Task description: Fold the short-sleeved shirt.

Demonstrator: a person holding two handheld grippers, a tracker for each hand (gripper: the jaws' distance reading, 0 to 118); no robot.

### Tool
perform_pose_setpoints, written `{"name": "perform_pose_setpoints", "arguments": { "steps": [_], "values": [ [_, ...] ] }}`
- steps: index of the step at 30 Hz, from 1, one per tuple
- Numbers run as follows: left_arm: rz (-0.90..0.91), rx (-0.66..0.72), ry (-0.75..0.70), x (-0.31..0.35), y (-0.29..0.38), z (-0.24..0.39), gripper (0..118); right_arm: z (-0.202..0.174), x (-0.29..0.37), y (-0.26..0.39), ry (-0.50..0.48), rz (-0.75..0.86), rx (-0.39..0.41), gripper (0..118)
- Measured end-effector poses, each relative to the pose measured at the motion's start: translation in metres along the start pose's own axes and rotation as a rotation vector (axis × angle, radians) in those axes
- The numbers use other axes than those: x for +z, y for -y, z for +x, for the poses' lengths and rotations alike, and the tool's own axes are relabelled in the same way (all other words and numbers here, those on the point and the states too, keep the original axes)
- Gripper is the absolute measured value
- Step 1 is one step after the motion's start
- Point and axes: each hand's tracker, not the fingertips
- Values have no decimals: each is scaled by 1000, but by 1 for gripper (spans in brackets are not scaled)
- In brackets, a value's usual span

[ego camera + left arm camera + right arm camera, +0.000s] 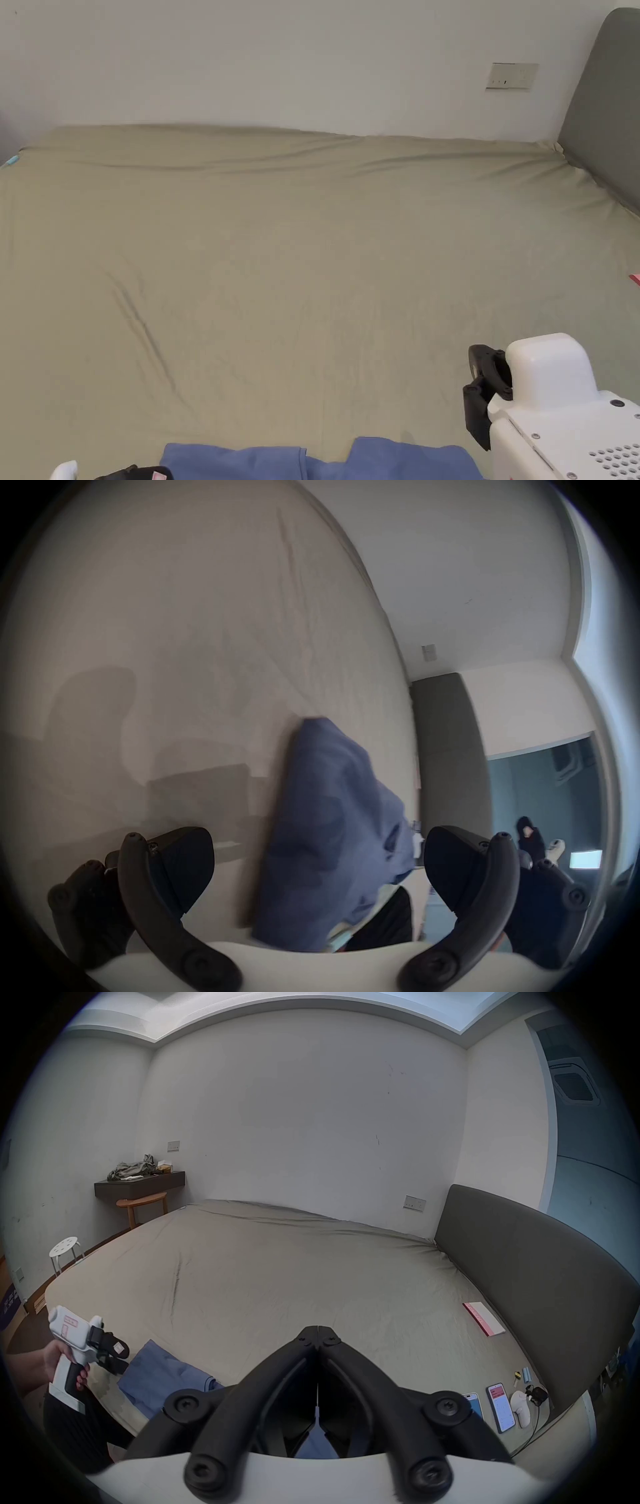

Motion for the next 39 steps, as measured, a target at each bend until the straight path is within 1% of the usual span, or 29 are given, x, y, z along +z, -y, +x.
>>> {"name": "perform_pose_setpoints", "arguments": {
  "steps": [1,3,4,5,6,7,8,9,10,11,13,15,18,19,20,22,23,26,28,29,31,32,34,37,38,39],
  "values": [
    [12,2,79,-6,0,5,118,-1,0,-1,-3,-1,3,3],
    [-43,77,177,-27,1,11,115,-4,-1,-2,-1,-3,7,3],
    [-52,70,147,-37,4,16,110,-5,-3,-2,-3,-5,7,3],
    [-75,40,81,-47,4,20,95,-7,-3,-2,-7,-8,7,3],
    [-71,-15,-24,-55,5,26,60,-8,-4,-2,-11,-10,7,3],
    [-52,-97,-231,-64,6,32,15,-10,-4,-3,-17,-13,9,3],
    [-67,-104,-227,-65,7,34,15,-11,-4,-3,-25,-19,11,3],
    [-43,-91,-136,-60,5,41,15,-11,-4,-4,-31,-20,13,3],
    [-24,-133,-193,-58,5,51,15,-13,-2,-5,-34,-14,14,3],
    [-25,-226,-276,-56,6,58,15,-14,0,-6,-36,-9,18,3],
    [-15,-340,-326,-49,10,64,15,-16,0,-8,-43,-4,30,3],
    [3,-358,-330,-41,11,70,15,-18,-2,-10,-45,0,39,3],
    [87,-297,-239,-15,9,68,15,-19,-2,-11,-50,1,42,3],
    [113,-289,-247,-7,7,69,15,-19,-2,-12,-55,4,39,3],
    [134,-301,-292,3,3,68,15,-19,-1,-13,-62,6,36,3],
    [183,-368,-386,22,-2,70,15,-19,-1,-13,-67,10,37,3],
    [179,-396,-442,32,-6,71,15,-20,-1,-14,-65,13,43,3],
    [231,-400,-572,62,-9,86,15,-23,-1,-13,-64,20,50,3],
    [272,-421,-715,74,-14,104,15,-24,-3,-13,-74,20,40,3],
    [280,-464,-781,76,-14,116,15,-24,-3,-13,-78,20,33,3],
    [288,-562,-824,74,-6,140,15,-25,-4,-11,-83,20,29,3],
    [270,-590,-811,69,-6,152,15,-25,-5,-10,-84,19,30,3],
    [246,-598,-755,56,2,172,15,-25,-5,-9,-87,18,30,3],
    [207,-576,-628,28,13,194,15,-22,-3,-7,-91,18,20,3],
    [187,-559,-550,15,18,198,15,-21,-2,-6,-91,19,17,3],
    [156,-552,-511,4,22,202,15,-19,-1,-5,-91,19,15,3]
  ]
}}
